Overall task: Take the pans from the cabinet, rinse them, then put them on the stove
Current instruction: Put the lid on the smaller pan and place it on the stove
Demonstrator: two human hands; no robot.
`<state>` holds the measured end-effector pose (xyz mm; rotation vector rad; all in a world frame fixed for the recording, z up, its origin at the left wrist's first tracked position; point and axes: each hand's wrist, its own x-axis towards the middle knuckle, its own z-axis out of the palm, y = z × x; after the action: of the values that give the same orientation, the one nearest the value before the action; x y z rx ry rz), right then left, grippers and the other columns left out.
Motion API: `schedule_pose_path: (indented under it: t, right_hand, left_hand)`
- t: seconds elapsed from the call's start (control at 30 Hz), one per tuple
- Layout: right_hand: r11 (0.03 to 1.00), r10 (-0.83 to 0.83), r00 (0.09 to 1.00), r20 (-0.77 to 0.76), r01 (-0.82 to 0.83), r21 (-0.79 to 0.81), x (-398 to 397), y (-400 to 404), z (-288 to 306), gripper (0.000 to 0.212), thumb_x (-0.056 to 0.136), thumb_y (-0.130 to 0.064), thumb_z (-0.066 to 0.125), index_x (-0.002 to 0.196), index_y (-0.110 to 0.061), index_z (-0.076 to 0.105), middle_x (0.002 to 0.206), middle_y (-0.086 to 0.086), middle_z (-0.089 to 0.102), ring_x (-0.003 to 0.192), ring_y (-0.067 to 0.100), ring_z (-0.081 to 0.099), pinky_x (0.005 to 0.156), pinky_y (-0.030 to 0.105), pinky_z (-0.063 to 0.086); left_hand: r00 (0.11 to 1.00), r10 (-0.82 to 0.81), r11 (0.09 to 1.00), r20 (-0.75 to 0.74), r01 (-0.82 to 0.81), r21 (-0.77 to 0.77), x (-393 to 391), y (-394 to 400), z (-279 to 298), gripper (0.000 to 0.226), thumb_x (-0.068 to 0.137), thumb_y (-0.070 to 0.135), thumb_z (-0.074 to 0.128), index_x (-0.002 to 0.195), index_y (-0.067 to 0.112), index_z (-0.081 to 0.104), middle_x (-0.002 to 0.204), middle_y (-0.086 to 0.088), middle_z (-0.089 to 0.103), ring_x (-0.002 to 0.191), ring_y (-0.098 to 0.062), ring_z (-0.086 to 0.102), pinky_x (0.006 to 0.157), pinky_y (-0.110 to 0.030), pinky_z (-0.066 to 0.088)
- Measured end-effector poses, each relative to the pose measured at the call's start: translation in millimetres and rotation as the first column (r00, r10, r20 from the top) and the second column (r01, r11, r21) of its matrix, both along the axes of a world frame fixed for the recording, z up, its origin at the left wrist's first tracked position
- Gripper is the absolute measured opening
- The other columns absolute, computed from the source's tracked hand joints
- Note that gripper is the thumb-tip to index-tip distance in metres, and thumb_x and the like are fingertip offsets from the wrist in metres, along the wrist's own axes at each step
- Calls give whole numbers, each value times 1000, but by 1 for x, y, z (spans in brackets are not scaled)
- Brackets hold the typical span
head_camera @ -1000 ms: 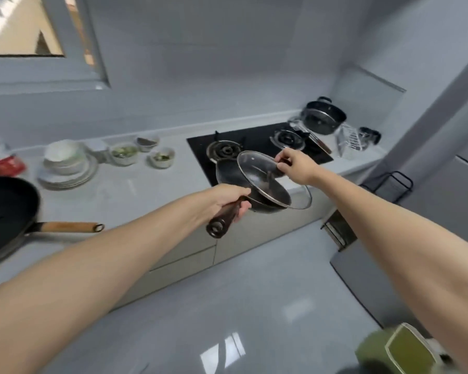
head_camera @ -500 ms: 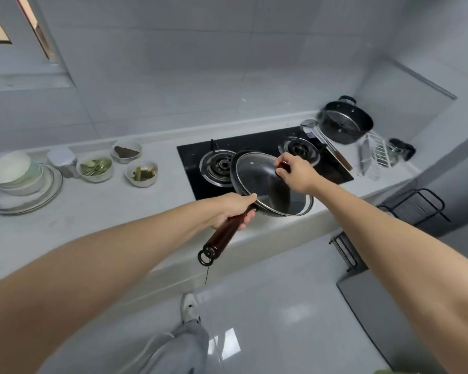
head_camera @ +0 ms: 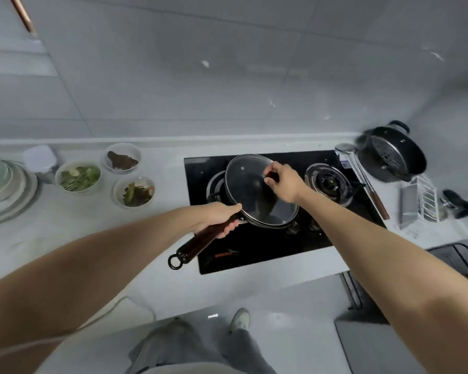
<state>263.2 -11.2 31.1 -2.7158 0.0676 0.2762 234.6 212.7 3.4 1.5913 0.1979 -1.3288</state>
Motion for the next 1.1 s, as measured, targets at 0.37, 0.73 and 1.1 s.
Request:
schedule_pose_path:
  t: [0.37, 0.73, 1.1]
  right_hand:
    - [986, 162, 985, -53, -163, -21, 51, 15, -19, 18, 94, -26, 62, 111, -20, 59, 109, 7, 61, 98, 24, 59, 90, 36, 50]
    - [996, -80, 996, -29, 81, 29, 46, 44, -42, 25, 95, -28, 62, 120, -25, 57, 116, 14, 60, 79, 20, 61, 77, 24, 42]
    - [983, -127, 915, 382, 168, -76, -7, 126, -2, 45, 92, -30, 56, 135, -19, 51, 131, 18, 44, 111, 40, 53, 90, 47, 50]
  left_hand:
    - [997, -6, 999, 77, 10, -44, 30, 23, -41, 48, 99, 59, 38, 83, 16, 52, 62, 5, 48, 50, -8, 43, 47, -19, 41]
    - [998, 26, 998, 59, -23, -53, 32, 36, -63, 47, 100, 56, 38, 97, 12, 56, 72, 1, 53, 53, -10, 49, 51, -23, 45]
    - [828, 386, 913, 406, -407, -39, -3, 122, 2, 35, 99, 48, 48, 111, 15, 50, 109, -5, 60, 104, -23, 63, 92, -37, 54]
